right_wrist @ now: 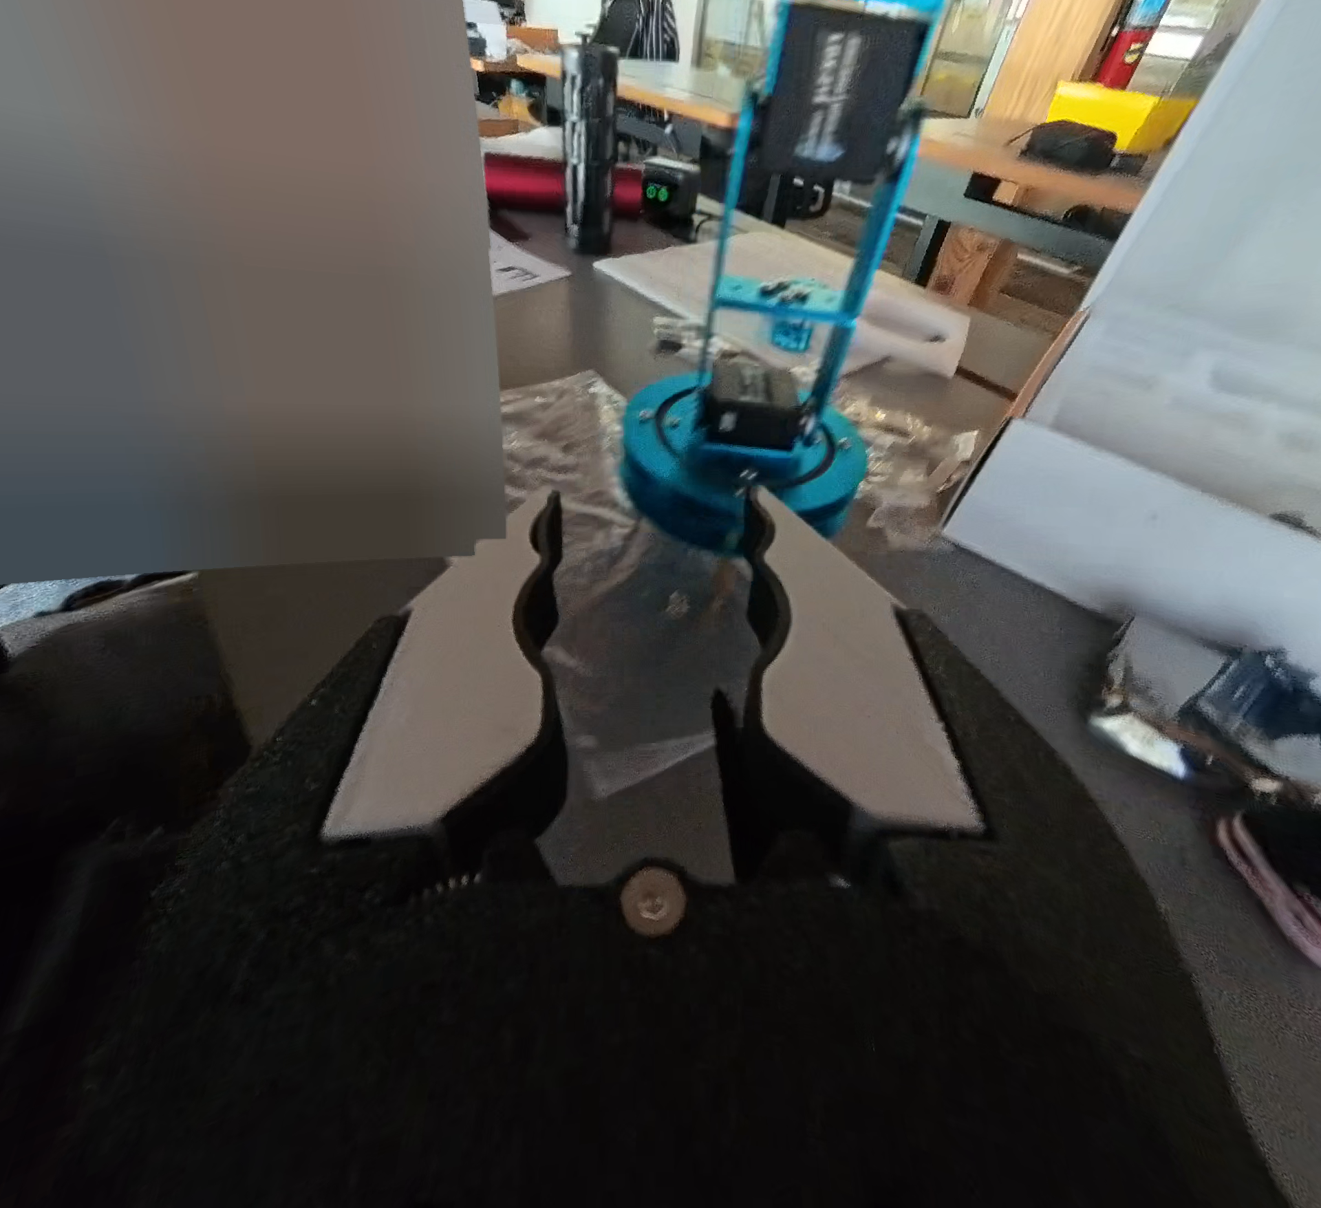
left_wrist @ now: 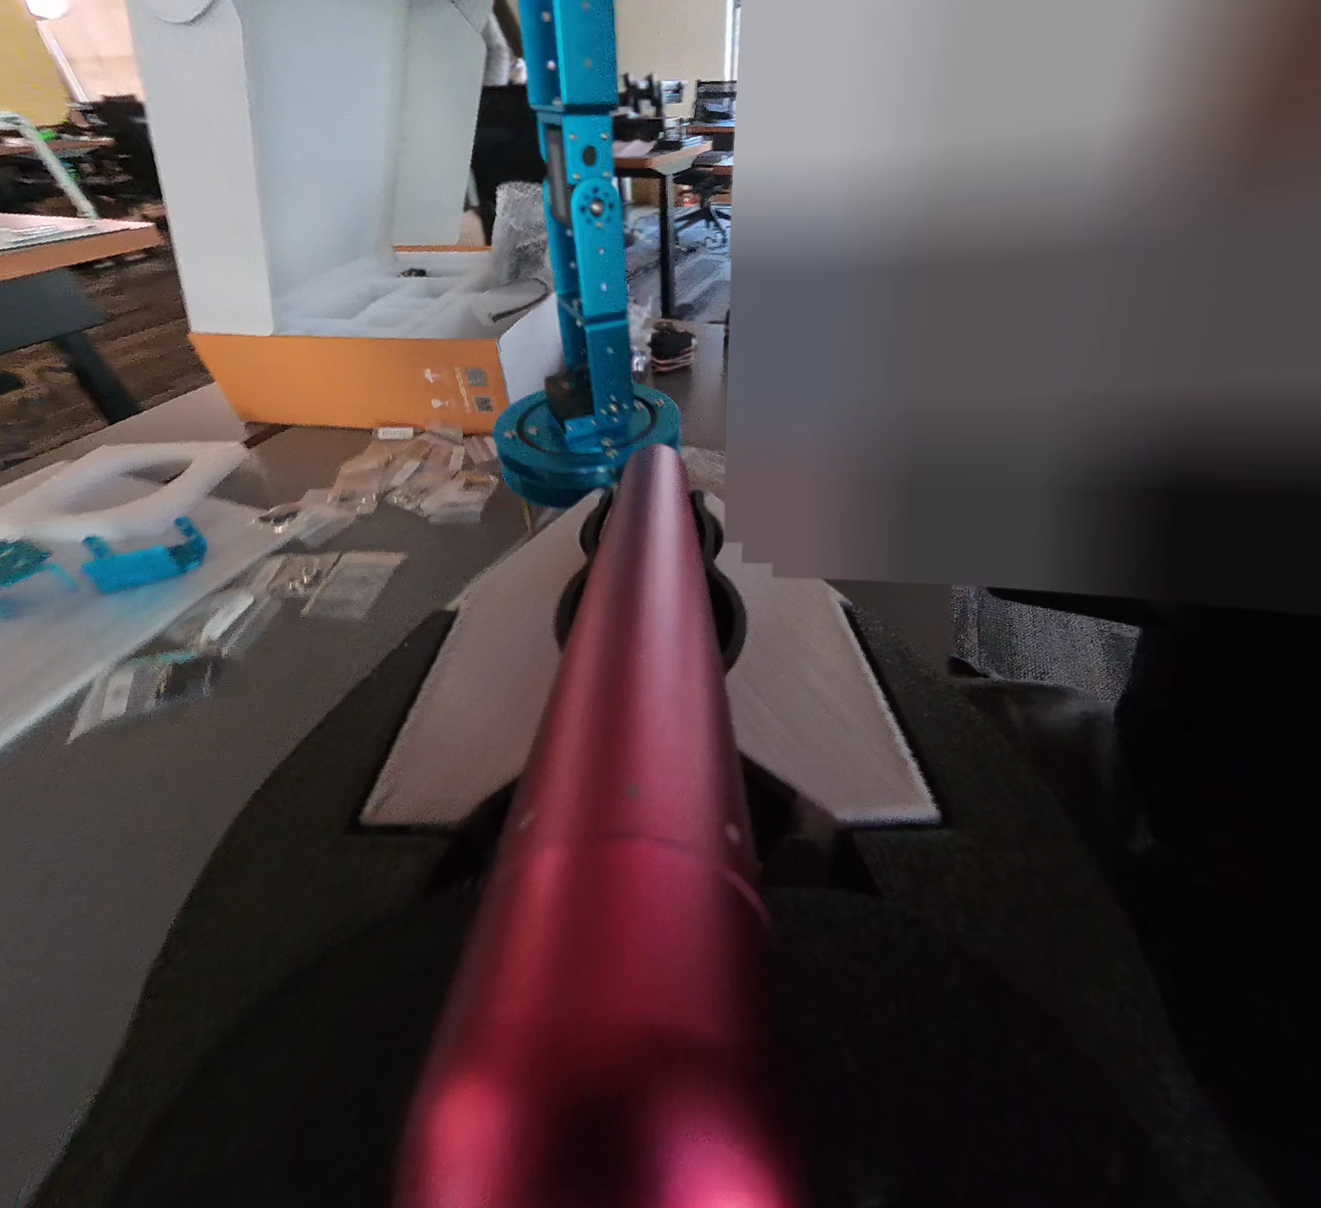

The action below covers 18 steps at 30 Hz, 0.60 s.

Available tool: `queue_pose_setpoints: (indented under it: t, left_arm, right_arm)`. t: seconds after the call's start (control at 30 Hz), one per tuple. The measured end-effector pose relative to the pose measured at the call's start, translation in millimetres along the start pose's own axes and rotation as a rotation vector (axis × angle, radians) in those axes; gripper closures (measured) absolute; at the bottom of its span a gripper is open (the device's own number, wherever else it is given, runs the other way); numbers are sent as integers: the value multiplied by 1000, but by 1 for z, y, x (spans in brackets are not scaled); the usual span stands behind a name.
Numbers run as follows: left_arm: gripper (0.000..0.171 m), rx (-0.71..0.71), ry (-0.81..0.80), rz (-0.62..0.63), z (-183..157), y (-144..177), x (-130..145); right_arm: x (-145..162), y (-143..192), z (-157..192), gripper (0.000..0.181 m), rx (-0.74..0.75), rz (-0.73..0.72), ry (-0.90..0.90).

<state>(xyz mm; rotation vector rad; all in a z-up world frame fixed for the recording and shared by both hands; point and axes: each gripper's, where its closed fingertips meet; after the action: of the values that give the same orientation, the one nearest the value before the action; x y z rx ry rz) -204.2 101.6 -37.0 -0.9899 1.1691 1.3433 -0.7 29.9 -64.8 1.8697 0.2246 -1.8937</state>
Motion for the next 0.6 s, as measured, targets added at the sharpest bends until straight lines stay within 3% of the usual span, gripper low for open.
queue_pose_setpoints:
  t: [0.13, 0.37, 0.5, 0.6]
  left_arm:
    - [150, -80, 27, 23, -67, 54, 10]
    - [150, -276, 51, 170, -175, 125, 64]
    - [150, -310, 121, 217, -216, 143, 88]
    - [150, -311, 159, 293, -232, 137, 114]
  right_arm:
    - [17, 32, 56, 135, -27, -7, -31]
    - [66, 54, 142, 140, -131, -6, -144]
    - [88, 55, 165, 142, -153, -33, -206]
    - [106, 56, 178, 141, -174, -42, -283]
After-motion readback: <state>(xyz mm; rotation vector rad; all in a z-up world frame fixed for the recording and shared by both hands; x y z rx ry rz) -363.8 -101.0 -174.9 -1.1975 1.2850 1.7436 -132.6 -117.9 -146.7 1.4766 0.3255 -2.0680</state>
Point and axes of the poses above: each gripper's, where its closed fingertips meet, y back along the fingers, x out of its underside, z = x × y across the jaws, and after that the axes turned 9 degrees about -y, right-handed
